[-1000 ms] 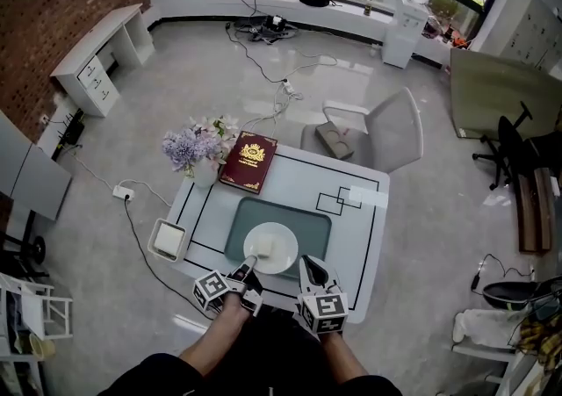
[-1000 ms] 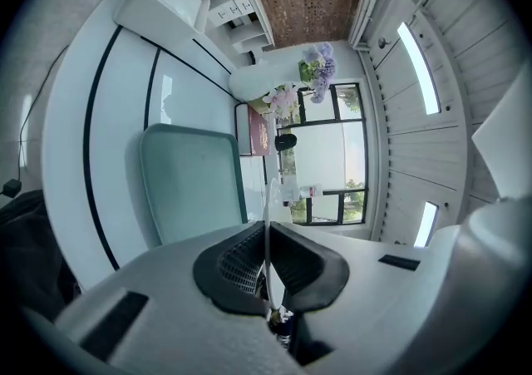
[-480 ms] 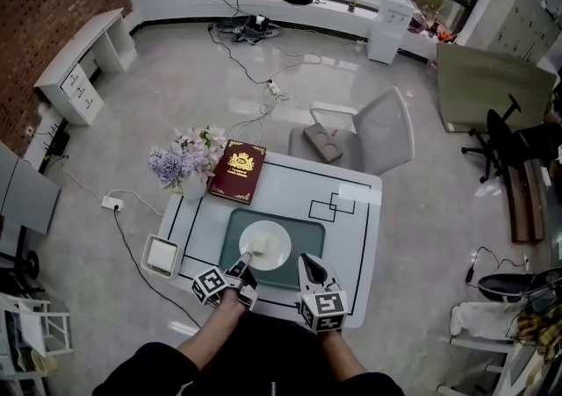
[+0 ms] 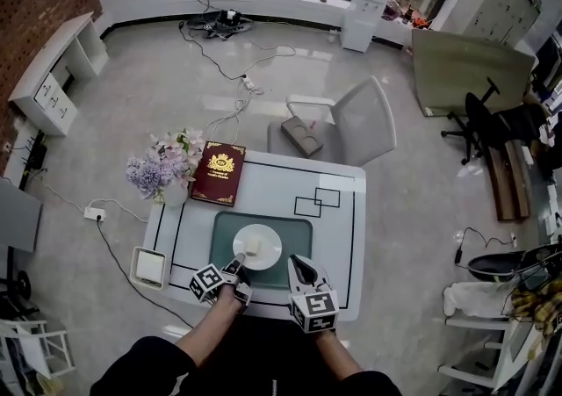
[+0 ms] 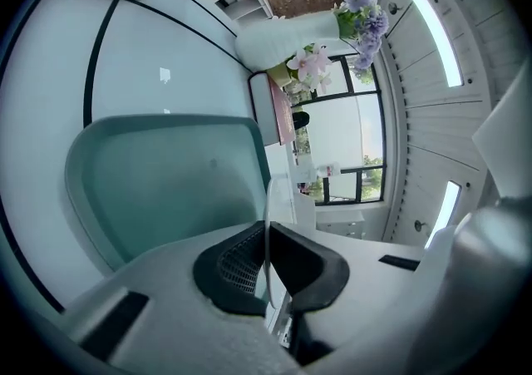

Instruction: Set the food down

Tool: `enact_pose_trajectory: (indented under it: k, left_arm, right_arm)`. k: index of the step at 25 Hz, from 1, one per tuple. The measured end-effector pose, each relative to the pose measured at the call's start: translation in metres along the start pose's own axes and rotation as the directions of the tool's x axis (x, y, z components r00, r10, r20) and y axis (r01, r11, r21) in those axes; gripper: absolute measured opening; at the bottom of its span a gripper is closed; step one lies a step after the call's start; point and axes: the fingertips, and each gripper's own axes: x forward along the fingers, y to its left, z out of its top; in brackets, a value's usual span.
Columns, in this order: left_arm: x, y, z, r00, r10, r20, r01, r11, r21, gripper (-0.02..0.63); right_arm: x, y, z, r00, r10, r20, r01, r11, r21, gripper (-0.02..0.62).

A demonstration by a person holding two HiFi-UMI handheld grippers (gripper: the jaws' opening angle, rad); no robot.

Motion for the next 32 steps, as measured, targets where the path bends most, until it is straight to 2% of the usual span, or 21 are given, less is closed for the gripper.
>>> enact_pose_trajectory:
  k: [9,14,19,22,27,32]
  left_arm:
    - [0.014,0.014,-0.005,0.994,0.110,-0.010,-0.110,0.993,0.047,0.015]
    - [0.019,0.016,-0.006,0.991,0.131,-0.002,-0.130,0.988,0.079,0.015]
    - [0.024,0.020,-0.007,0.987,0.158,-0.001,-0.156,0.974,0.166,0.015]
    - [0.025,0.018,-0.007,0.985,0.171,0.003,-0.169,0.970,0.173,0.015]
    - [0.025,0.015,-0.008,0.988,0.157,0.006,-0.155,0.970,0.186,0.022]
    - [0.026,0.010,-0.004,0.996,0.083,0.034,-0.086,0.989,0.119,0.139]
  right_arm:
    - [-0.007,-0.006,-0.013,0.999,-0.043,-0.020,0.044,0.998,0.035,0.009]
    - [-0.010,-0.006,-0.016,0.999,-0.051,-0.019,0.052,0.998,0.043,0.010]
    - [-0.015,-0.007,-0.018,0.998,-0.064,-0.008,0.064,0.996,0.058,0.010]
    - [-0.017,-0.009,-0.018,0.998,-0.067,-0.006,0.067,0.996,0.056,0.009]
    - [-0.016,-0.008,-0.019,0.998,-0.055,-0.008,0.055,0.997,0.055,0.009]
    - [-0.013,-0.006,-0.019,0.999,-0.039,-0.007,0.040,0.998,0.054,0.009]
